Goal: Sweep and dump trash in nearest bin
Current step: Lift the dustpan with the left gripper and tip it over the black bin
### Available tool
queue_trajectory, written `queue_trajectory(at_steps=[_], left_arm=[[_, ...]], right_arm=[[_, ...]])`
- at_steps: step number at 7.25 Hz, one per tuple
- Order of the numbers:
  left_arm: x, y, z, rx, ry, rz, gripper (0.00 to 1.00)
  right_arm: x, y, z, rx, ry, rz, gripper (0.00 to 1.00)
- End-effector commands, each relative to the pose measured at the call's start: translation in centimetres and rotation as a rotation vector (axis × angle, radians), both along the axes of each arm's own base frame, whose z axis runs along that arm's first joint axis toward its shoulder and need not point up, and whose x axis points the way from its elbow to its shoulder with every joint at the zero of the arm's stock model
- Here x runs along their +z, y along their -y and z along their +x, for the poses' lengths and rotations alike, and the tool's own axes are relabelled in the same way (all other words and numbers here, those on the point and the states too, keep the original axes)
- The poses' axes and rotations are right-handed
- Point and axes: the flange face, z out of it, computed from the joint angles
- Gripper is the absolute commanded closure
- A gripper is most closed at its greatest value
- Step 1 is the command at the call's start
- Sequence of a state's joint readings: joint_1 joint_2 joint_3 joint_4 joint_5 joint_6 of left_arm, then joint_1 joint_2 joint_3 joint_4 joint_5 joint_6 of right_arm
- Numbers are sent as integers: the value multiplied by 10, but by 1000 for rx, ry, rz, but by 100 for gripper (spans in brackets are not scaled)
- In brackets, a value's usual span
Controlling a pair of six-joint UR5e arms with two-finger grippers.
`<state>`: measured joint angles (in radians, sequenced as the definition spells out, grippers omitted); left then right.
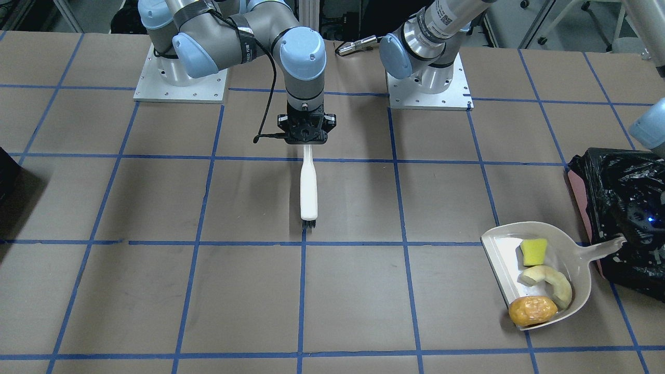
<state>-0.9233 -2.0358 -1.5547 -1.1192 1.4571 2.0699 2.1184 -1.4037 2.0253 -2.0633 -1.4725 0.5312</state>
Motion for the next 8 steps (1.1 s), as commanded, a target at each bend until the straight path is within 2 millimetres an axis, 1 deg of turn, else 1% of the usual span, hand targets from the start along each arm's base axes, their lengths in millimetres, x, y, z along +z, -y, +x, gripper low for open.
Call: queue_trajectory(at_steps=[1,3,4,5,6,7,8], left_arm=[[-1,0,-1,3,-20,-11,100],[6,2,-1,12,-47,-43,100],[20,-6,10,31,-58,-45,100],[36,-19,36,69,-66,-33,100],[52,-39,68,120,-93,-5,100],[68,-58,101,123,-101,1,100],[80,-72,127,144,-127,28,100]], right_arm=[[-5,-6,-5,-11,-14,8,100],[-5,-6,-4,-7,-12,9,100],[-5,-7,-4,-7,-10,11,100],[-5,-7,-3,-8,-1,16,100],[-6,-7,-3,-4,-1,18,100],[-7,-7,-3,-3,1,22,100],[-7,-7,-3,4,-1,20,100]])
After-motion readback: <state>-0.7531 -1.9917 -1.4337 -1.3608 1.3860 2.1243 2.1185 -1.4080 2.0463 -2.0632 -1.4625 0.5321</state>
